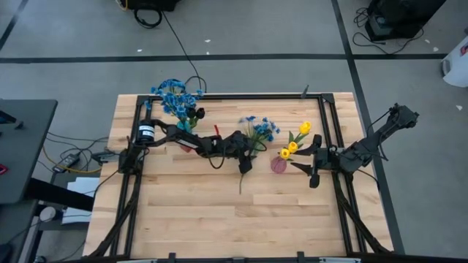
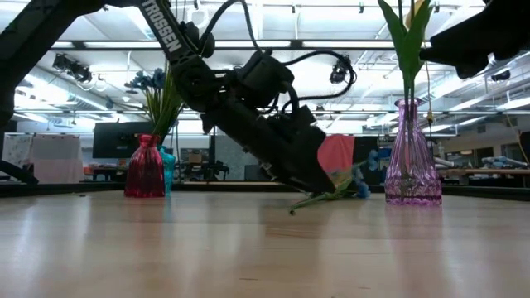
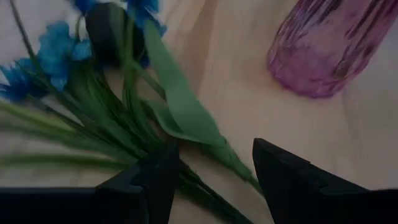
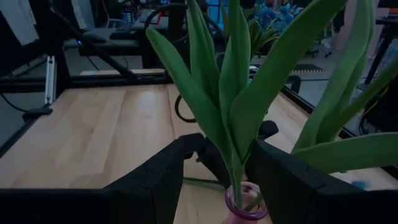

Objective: Sort flowers into vase by color
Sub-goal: Put the black flower into the red vase

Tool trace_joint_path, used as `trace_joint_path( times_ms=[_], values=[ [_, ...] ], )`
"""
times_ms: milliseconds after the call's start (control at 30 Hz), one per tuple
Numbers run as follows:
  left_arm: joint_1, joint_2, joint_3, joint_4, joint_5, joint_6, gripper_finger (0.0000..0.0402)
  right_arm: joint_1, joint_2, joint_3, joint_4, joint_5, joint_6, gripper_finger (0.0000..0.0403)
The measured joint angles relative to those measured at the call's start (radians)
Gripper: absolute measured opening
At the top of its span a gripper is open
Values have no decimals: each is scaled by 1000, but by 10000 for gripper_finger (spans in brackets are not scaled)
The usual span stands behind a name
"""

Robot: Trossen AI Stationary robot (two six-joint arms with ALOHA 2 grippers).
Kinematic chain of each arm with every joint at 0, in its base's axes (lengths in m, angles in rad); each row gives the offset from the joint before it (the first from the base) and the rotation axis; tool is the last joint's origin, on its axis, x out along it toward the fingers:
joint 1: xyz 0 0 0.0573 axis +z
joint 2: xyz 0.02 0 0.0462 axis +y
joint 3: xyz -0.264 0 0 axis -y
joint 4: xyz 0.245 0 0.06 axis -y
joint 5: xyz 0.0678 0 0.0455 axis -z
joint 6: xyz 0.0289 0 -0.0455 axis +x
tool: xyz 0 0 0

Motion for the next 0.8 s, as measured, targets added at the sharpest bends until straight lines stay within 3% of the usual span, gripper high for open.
trace_joint_path(
  times_ms=[567,800],
  values=[
    [-41,21,79,-88,-37,42,179,0,5,-23,44,4,-24,201],
    [-60,21,109,-92,-132,81,168,0,5,-23,44,-4,-25,201]
  ],
)
